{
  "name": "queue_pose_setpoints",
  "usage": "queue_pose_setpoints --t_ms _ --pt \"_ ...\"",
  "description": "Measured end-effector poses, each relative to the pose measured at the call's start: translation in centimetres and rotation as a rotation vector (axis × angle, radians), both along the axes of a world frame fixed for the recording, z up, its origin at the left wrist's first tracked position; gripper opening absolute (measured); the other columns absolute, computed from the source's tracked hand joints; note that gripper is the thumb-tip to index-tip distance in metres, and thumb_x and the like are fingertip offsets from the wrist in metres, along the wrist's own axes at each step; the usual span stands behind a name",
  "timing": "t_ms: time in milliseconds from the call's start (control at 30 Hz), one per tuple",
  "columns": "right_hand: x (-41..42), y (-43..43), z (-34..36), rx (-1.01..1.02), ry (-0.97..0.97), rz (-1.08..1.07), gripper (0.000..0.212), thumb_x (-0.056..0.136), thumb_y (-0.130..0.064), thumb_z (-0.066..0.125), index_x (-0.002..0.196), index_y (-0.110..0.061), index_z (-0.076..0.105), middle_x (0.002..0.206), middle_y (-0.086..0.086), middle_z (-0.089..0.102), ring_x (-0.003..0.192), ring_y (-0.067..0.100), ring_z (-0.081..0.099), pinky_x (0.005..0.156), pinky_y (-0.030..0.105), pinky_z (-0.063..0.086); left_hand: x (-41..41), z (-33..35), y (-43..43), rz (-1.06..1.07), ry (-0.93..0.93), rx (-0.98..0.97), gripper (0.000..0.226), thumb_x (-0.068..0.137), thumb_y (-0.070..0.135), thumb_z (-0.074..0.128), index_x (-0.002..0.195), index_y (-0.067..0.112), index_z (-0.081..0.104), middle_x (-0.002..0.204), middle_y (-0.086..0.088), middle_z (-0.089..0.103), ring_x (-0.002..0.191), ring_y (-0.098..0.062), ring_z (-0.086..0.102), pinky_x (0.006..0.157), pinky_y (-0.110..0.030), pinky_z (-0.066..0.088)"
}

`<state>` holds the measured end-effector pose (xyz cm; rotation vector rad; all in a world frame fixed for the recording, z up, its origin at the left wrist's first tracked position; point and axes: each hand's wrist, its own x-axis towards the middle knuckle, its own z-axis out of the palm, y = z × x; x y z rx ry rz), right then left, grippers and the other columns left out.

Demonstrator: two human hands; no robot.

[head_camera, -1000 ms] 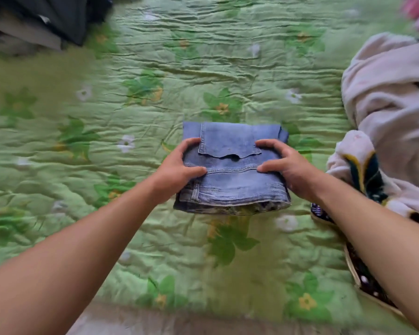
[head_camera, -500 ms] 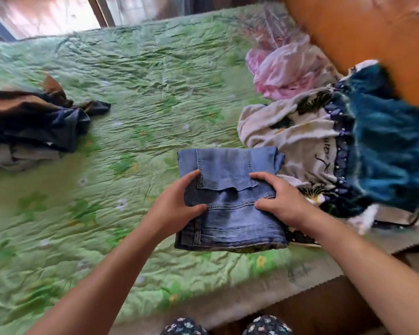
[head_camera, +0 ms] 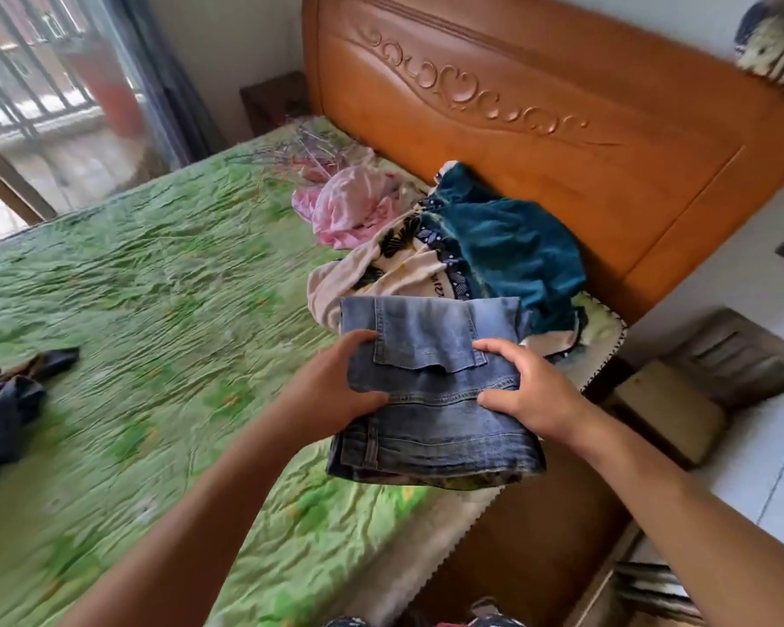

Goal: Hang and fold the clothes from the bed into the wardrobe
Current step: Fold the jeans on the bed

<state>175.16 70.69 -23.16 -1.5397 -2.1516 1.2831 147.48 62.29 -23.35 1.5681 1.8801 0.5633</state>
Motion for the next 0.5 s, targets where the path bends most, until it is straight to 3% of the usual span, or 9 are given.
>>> queue_pose_setpoints --t_ms 67,200,300,433,500 --pt "3.1 0.4 0.3 0.005 0.02 -0.047 0.067 0.066 -0.038 0.074 0.13 -0.044 0.056 0.122 -0.004 0.063 0.111 0.016 0.063 0.101 0.043 0.05 2.7 0.4 1.5 -0.039 -0.003 0.009 0.08 0.078 0.037 0.083 0.145 0.041 0.04 0.133 0.003 0.058 0.115 -0.019 0.058 0.087 -0.028 0.044" --pt "9.4 1.0 1.0 0.047 0.024 -0.141 0.069 0.058 -0.054 0.066 0.126 -0.053 0.053 0.126 -0.011 0.061 0.106 0.007 0.063 0.097 0.032 0.051 8.5 1.0 4.4 -0.112 -0.055 0.014 0.078 0.078 0.038 0.082 0.141 0.047 0.039 0.132 0.005 0.057 0.113 -0.017 0.059 0.098 -0.041 0.051" --pt "14.0 1.3 1.3 0.081 0.032 -0.211 0.067 0.057 -0.057 0.065 0.122 -0.056 0.053 0.127 -0.008 0.058 0.11 0.009 0.061 0.098 0.031 0.048 12.7 1.1 6.7 -0.162 -0.056 0.033 0.078 0.076 0.04 0.083 0.139 0.051 0.039 0.129 0.008 0.056 0.109 -0.012 0.059 0.094 -0.034 0.05" --pt "19.7 1.4 2.1 0.08 0.033 -0.314 0.068 0.061 -0.051 0.07 0.127 -0.05 0.055 0.123 -0.006 0.06 0.107 0.007 0.062 0.099 0.033 0.049 18.5 1.5 9.6 -0.265 -0.089 0.033 0.078 0.076 0.038 0.084 0.14 0.048 0.04 0.128 0.009 0.06 0.108 -0.01 0.062 0.096 -0.038 0.054" --pt "22.3 1.2 2.5 0.075 0.044 -0.367 0.066 0.07 -0.038 0.078 0.132 -0.045 0.056 0.124 -0.004 0.061 0.109 0.011 0.062 0.101 0.04 0.049 21.0 1.8 11.0 -0.327 -0.085 0.039 0.079 0.076 0.038 0.084 0.142 0.045 0.041 0.128 0.008 0.061 0.107 -0.008 0.062 0.097 -0.036 0.053"
